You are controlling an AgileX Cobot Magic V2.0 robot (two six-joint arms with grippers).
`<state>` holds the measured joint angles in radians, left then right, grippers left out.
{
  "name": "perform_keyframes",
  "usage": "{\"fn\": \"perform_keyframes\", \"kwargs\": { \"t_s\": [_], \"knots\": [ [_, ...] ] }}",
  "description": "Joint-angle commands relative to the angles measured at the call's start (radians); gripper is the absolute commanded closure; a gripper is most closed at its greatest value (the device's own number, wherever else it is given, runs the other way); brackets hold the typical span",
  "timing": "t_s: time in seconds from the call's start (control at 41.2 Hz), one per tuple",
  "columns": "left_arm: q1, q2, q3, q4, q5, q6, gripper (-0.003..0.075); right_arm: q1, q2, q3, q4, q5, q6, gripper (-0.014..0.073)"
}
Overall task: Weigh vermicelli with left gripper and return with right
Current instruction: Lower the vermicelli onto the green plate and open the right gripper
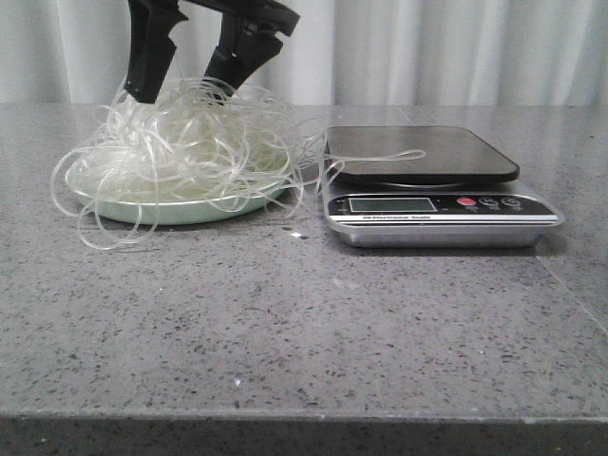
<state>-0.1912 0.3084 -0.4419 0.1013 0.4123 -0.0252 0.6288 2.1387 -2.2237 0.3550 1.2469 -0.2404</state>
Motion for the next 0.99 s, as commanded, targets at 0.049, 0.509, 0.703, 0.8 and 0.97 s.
{"fn": "perform_keyframes", "kwargs": {
  "t_s": [0.049, 0.509, 0.703, 0.8, 0.97],
  "knots": [
    [-0.001, 0.008, -0.027, -0.006, -0.079, -0.009, 0.0583, -0.008, -0.114, -0.030, 0.016, 0.052, -0.006, 0.0046],
    [-0.001, 0.008, -0.027, -0.006, -0.073, -0.009, 0.0583, -0.095, -0.220, -0.030, 0.014, 0.054, -0.006, 0.0433],
    [-0.001, 0.008, -0.027, -0.006, -0.073, -0.009, 0.0583, -0.126, -0.234, -0.030, 0.020, 0.081, -0.006, 0.0434],
    [-0.001, 0.008, -0.027, -0.006, -0.073, -0.009, 0.0583, -0.126, -0.234, -0.030, 0.025, 0.092, -0.006, 0.0434],
    [-0.001, 0.008, -0.027, -0.006, -0.073, -0.009, 0.0583, -0.126, -0.234, -0.030, 0.101, 0.084, -0.006, 0.0402]
  ]
}}
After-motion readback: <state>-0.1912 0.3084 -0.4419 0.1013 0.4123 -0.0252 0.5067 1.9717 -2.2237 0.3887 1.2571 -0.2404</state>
